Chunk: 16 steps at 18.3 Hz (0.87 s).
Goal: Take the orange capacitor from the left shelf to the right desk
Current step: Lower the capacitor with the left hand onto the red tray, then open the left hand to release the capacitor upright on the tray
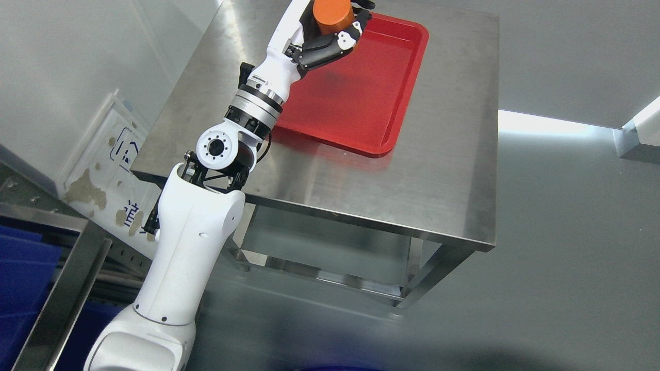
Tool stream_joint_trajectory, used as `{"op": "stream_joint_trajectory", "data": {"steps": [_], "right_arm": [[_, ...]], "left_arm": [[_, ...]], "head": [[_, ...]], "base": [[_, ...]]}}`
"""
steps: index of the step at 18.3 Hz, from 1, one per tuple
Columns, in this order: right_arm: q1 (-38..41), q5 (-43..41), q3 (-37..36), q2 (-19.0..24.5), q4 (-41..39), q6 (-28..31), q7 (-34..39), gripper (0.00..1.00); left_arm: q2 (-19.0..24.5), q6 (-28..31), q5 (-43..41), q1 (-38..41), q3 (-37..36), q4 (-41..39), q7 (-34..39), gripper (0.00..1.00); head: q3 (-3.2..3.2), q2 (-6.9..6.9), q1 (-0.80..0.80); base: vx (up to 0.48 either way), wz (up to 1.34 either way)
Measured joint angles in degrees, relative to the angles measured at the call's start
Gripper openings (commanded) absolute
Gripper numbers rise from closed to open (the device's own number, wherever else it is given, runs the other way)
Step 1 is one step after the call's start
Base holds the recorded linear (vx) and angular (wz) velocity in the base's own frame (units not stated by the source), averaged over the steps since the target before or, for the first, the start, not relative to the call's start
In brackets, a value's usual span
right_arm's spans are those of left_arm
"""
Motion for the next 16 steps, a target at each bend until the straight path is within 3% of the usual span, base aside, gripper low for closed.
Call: {"op": "stream_joint_trajectory", "data": {"steps": [13,16], "right_arm": [[0.0,0.0,0.0,0.0,0.0,0.0,0.0,1.0],[0.0,0.0,0.0,0.0,0.0,0.0,0.0,1.0]], "left_arm": [[0.0,3.1,-0.8,-3.0,-2.6,13.9,3.8,0.18],[0.0,3.4,-0.8,-3.1,-3.0,15.6,3.8,0.32]], "head": [[0.0,0.01,0.0],[0.0,0.01,0.0]], "base": [[0.074,-0.04],[-0.012,0.0]]}}
